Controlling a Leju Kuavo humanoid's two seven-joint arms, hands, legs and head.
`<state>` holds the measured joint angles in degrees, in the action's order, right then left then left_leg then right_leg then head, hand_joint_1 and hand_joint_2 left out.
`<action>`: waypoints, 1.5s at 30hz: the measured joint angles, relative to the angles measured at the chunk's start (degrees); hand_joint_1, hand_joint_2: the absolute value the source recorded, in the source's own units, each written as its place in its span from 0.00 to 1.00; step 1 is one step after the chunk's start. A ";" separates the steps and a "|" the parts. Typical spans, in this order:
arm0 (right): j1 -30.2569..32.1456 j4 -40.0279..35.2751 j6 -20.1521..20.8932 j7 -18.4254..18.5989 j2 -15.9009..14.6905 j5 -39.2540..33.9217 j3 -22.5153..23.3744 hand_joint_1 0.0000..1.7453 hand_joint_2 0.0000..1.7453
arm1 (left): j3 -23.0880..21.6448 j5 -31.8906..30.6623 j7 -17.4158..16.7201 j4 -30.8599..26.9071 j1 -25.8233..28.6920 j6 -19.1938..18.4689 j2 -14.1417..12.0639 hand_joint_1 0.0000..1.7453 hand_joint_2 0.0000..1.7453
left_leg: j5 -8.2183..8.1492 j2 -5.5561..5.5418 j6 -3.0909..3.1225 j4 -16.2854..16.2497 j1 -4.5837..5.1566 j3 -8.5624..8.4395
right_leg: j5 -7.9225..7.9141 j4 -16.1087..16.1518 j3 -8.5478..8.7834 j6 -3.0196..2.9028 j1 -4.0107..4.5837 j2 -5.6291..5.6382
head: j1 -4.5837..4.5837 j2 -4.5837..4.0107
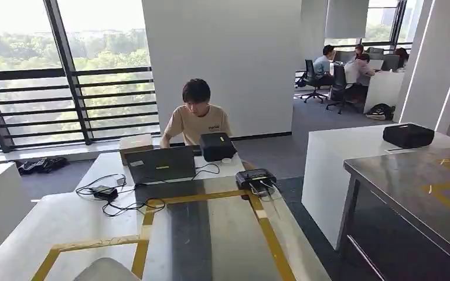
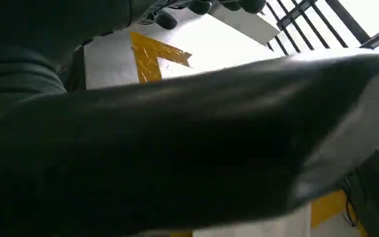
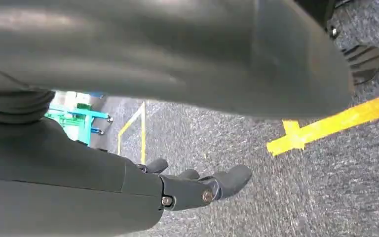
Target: Take the parts from the cabinet and place them on the table.
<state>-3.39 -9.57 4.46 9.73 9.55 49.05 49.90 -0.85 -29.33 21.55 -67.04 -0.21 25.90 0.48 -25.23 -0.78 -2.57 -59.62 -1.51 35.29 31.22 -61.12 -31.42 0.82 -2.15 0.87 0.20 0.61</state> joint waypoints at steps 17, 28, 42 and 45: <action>0.19 0.02 -0.18 -0.09 0.70 0.50 0.00 0.00 0.00 | 0.76 3.76 1.38 -0.37 0.60 0.70 -0.26 0.00 0.00 | -4.14 1.29 3.47 2.50 1.85 -6.57 | -5.98 0.92 -5.16 0.02 1.17 -0.71 | 0.33 0.00; -0.31 0.06 0.04 0.11 0.63 2.29 -0.09 0.00 0.00 | 3.28 11.02 2.57 3.70 0.75 -5.44 0.07 0.00 0.00 | 1.35 1.37 3.01 -0.13 2.09 1.76 | 1.63 1.70 4.17 -0.57 1.85 -0.66 | 0.04 0.00; -1.81 0.11 4.20 0.24 0.59 4.96 -1.25 0.00 0.00 | 14.98 23.07 -30.16 48.57 -3.63 -10.94 0.13 0.00 0.00 | -5.69 0.93 1.09 -1.49 1.11 -7.35 | -6.87 2.03 -5.39 -1.87 1.69 -0.42 | 0.57 0.00; -1.91 0.13 4.28 -0.17 0.18 4.96 -1.31 0.00 0.00 | 20.16 27.19 -32.58 51.49 -2.25 -8.98 2.01 0.00 0.00 | -6.51 0.52 2.23 2.53 2.31 -8.66 | -8.34 2.59 -5.52 -0.57 1.35 -1.10 | 0.37 0.00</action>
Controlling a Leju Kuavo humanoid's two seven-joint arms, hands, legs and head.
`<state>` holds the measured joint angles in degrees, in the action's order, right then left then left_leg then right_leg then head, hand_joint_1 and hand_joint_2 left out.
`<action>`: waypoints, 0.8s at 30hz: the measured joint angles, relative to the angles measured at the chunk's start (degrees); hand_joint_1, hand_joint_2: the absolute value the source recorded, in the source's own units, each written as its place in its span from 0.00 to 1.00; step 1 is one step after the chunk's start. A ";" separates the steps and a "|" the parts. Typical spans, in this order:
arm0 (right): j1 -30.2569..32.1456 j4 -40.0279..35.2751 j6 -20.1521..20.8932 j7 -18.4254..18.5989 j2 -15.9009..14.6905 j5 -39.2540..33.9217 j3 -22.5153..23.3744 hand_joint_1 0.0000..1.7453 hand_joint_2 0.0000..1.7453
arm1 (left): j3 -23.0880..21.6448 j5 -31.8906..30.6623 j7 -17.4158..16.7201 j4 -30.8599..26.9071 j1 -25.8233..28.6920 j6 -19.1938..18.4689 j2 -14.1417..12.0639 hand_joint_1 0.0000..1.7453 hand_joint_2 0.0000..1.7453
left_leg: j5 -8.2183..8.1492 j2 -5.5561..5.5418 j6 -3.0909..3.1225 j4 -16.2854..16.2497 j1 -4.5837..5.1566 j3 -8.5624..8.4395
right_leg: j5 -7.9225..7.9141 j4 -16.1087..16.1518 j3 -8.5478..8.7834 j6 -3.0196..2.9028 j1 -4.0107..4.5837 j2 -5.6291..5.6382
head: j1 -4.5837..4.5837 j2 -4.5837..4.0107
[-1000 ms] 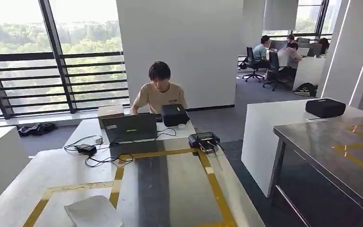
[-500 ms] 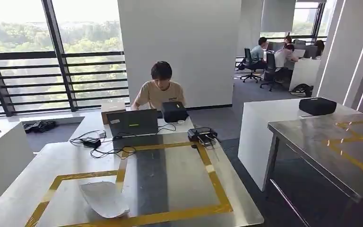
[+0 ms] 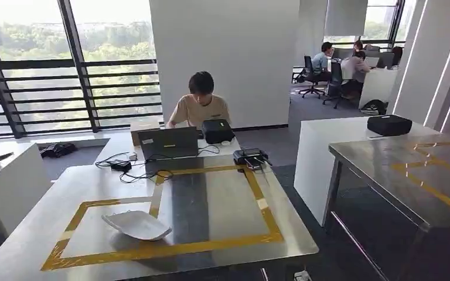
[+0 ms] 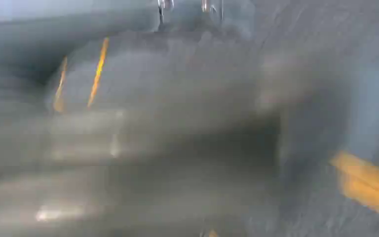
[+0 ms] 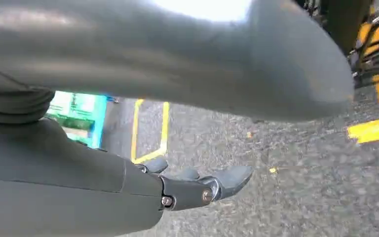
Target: Take the parts from the cabinet and place them on the table.
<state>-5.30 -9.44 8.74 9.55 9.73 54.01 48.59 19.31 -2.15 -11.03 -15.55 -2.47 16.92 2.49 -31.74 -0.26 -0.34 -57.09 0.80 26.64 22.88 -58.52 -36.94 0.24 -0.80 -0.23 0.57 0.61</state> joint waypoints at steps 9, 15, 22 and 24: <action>1.32 0.02 -0.17 -1.31 -2.03 0.04 -0.28 0.00 0.00 | 4.58 -1.55 0.00 3.35 1.05 0.92 2.78 0.00 0.00 | 5.59 0.72 2.53 -0.66 0.12 6.48 | 10.50 -16.42 -1.88 0.93 0.22 0.25 | -0.31 0.00; 1.22 0.00 -0.68 -1.29 -2.43 -1.01 -0.26 0.00 0.00 | 4.36 -5.05 9.90 3.70 0.54 -3.96 2.47 0.00 0.00 | 8.11 0.90 1.02 -2.27 0.14 9.67 | 9.49 0.45 9.75 -0.50 0.90 0.28 | -0.11 0.00; 1.15 0.00 -1.70 -1.25 -2.19 -1.64 0.28 0.00 0.00 | -0.58 -14.38 11.75 4.07 -4.10 -6.27 1.89 0.00 0.00 | -3.95 0.42 -1.66 -15.71 -0.93 13.13 | 4.54 0.98 5.19 -2.08 0.42 -0.49 | 0.13 0.00; 1.13 0.00 -1.92 -1.27 -2.08 -1.36 0.26 0.00 0.00 | -2.46 -15.89 11.25 4.12 -5.01 -6.58 1.91 0.00 0.00 | -1.37 0.43 -1.97 -18.02 -1.37 11.73 | 3.14 0.85 3.30 -1.82 0.35 -0.57 | 0.15 0.00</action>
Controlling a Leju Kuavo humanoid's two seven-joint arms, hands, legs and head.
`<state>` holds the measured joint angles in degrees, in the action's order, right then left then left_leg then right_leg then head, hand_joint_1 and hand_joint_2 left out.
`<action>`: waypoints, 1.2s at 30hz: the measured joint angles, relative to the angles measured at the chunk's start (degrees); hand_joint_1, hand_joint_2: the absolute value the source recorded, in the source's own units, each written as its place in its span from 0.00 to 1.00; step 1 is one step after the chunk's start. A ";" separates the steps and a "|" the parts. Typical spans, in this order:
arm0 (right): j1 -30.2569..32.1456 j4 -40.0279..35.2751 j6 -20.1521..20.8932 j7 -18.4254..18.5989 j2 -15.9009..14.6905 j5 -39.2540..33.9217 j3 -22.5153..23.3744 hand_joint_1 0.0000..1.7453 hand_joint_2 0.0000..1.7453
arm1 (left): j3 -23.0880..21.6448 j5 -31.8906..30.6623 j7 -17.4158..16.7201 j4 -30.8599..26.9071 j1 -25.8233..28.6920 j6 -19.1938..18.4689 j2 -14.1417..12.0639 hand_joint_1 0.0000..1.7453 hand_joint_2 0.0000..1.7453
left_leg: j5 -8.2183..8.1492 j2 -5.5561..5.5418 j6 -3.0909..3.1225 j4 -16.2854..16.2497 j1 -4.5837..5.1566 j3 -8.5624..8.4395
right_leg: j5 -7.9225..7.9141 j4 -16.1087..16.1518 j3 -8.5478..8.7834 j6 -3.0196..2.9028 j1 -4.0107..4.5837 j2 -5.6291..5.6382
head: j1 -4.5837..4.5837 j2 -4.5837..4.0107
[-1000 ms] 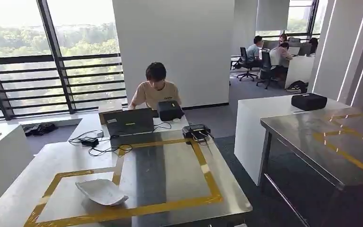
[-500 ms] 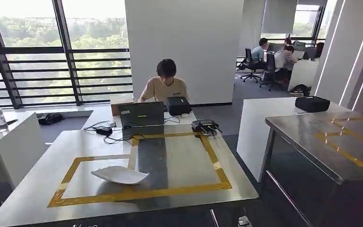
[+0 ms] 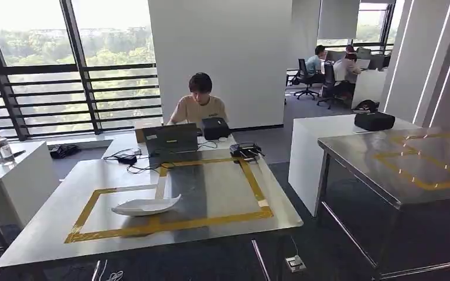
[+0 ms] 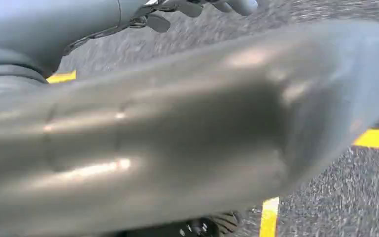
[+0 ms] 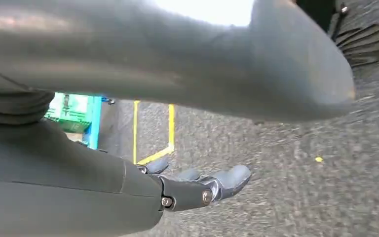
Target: Take the parts from the cabinet and place them on the table.
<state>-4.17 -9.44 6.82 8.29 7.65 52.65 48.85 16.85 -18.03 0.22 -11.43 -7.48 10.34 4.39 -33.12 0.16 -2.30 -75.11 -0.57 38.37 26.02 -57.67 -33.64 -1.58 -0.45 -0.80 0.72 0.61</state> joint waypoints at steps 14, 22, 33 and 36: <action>1.69 0.09 -2.25 0.81 0.66 -2.14 1.84 0.00 1.00 | -2.49 1.18 -11.72 1.18 4.68 2.36 -0.28 0.00 0.00 | 5.17 0.41 4.50 18.08 1.43 -7.94 | 8.89 -17.90 -7.80 2.91 -0.32 0.68 | -0.55 0.11; 1.20 0.07 -1.86 0.79 0.46 -2.34 2.67 0.00 1.00 | -2.07 0.94 -9.78 1.25 5.13 1.64 -0.44 0.00 0.00 | 8.37 0.71 3.15 16.19 1.56 -3.27 | 4.95 -0.15 5.44 0.41 1.47 0.80 | -1.27 0.18; -0.55 0.07 -1.64 0.81 0.94 -0.44 2.71 0.00 1.00 | -4.26 -4.92 -2.49 0.79 0.76 -0.74 -0.28 0.00 0.00 | 3.79 0.03 -0.17 9.35 -0.45 -7.61 | -1.59 -0.76 -2.28 0.40 0.06 0.01 | -1.31 0.15; -0.82 0.07 -1.86 0.81 0.94 -0.39 2.71 0.00 1.00 | -5.18 -5.07 -2.42 0.66 -0.27 -1.12 0.13 0.00 0.00 | 1.06 -0.62 0.71 17.53 0.12 -11.53 | -3.25 -0.89 -3.42 1.50 0.00 0.01 | -1.49 0.15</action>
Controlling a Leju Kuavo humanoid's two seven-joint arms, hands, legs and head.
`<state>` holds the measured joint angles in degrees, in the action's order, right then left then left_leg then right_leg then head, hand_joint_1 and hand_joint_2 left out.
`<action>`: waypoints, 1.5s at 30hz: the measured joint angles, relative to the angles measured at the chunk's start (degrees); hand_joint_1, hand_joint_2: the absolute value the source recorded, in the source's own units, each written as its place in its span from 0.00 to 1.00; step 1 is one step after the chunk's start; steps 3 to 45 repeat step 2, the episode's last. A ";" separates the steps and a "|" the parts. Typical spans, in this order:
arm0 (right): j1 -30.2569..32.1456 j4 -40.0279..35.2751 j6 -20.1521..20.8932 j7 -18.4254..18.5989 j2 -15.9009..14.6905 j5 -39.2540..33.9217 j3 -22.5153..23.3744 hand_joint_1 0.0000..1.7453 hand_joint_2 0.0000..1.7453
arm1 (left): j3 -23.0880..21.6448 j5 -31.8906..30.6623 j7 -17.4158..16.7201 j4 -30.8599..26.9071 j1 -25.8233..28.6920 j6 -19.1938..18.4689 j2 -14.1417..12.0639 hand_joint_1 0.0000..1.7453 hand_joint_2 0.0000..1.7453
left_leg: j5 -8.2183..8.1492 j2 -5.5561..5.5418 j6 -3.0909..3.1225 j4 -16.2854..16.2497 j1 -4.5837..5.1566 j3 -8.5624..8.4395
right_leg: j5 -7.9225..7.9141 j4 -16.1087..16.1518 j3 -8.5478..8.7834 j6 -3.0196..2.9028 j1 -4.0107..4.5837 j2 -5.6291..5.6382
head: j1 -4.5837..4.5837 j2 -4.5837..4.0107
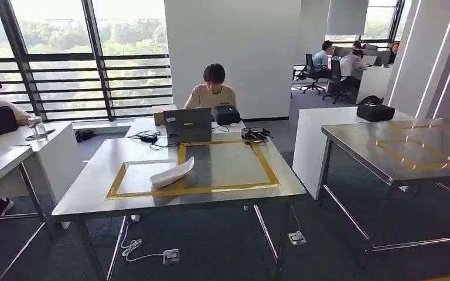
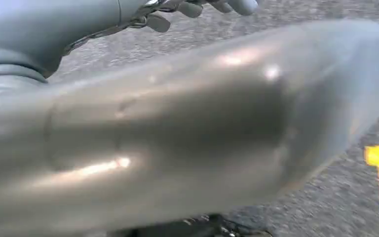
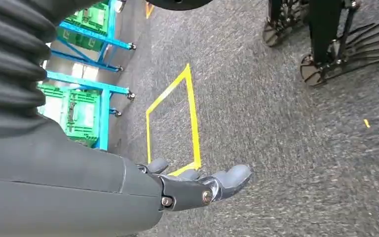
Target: Take the parts from the cabinet and place them on the table.
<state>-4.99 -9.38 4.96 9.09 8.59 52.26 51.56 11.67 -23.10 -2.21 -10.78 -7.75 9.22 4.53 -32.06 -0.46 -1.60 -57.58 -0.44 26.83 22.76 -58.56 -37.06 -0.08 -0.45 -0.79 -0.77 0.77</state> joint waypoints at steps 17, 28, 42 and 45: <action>0.20 0.00 -0.18 0.00 0.13 0.00 -0.02 0.00 1.00 | -0.04 0.07 -0.72 0.04 0.28 0.02 -0.09 0.00 0.00 | 0.63 0.13 0.94 -0.05 0.63 0.44 | -1.06 0.41 -0.10 0.75 -0.41 0.09 | 0.02 0.00; 0.20 0.00 -0.18 0.00 0.13 0.00 -0.02 0.00 1.00 | -0.04 0.07 -0.72 0.04 0.28 0.02 -0.09 0.00 0.00 | 0.63 0.13 0.94 -0.05 0.63 0.44 | -1.06 0.41 -0.10 0.75 -0.41 0.09 | 0.02 0.00; 0.20 0.00 -0.18 0.00 0.13 0.00 -0.02 0.00 1.00 | -0.04 0.07 -0.72 0.04 0.28 0.02 -0.09 0.00 0.00 | 0.63 0.13 0.94 -0.05 0.63 0.44 | -1.06 0.41 -0.10 0.75 -0.41 0.09 | 0.02 0.00; 0.20 0.00 -0.18 0.00 0.13 0.00 -0.02 0.00 1.00 | -0.04 0.07 -0.72 0.04 0.28 0.02 -0.09 0.00 0.00 | 0.63 0.13 0.94 -0.05 0.63 0.44 | -1.06 0.41 -0.10 0.75 -0.41 0.09 | 0.02 0.00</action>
